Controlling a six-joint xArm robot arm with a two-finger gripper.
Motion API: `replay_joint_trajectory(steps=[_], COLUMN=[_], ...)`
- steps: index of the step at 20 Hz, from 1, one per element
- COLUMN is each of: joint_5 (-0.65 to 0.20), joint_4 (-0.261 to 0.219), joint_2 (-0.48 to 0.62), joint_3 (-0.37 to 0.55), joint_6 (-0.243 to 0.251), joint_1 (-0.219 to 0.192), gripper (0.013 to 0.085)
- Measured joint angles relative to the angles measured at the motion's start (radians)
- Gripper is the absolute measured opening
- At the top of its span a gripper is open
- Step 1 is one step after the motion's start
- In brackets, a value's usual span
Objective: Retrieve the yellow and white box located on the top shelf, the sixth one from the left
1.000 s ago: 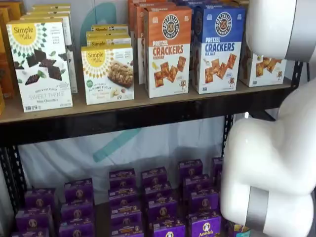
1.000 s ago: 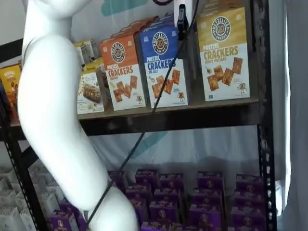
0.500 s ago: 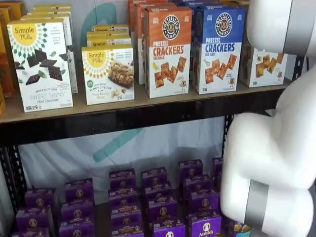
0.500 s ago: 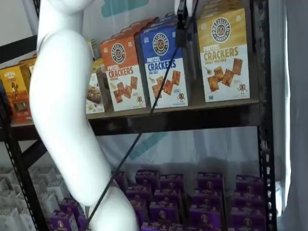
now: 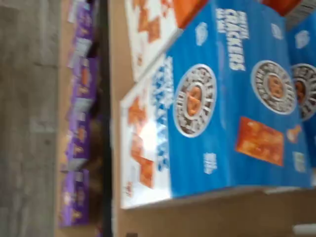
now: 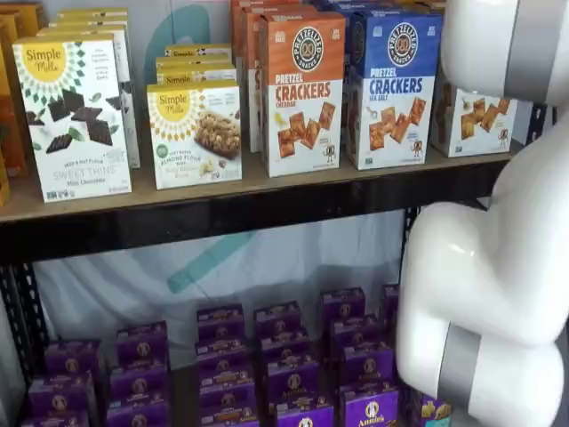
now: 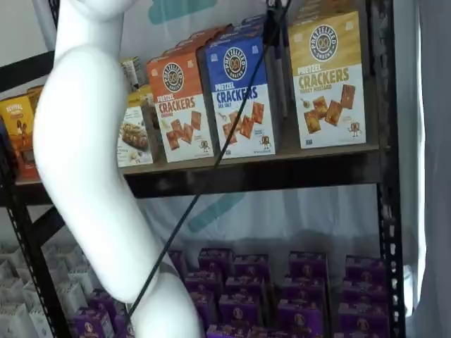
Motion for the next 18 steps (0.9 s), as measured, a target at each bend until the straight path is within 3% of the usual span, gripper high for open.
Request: replay_joint_trajectory(steps=[3, 5, 18], joint_5=[-0.108, -0.127, -0.14], joint_4=[-0.004, -0.021, -0.132], joint_2=[-0.025, -0.008, 0.156], joint_3=[0.051, 0.04, -0.113], joint_6=[-0.029, -0.035, -0.03], joint_1=[0.012, 0.022, 0.084], gripper=[0.085, 0.085, 0.085])
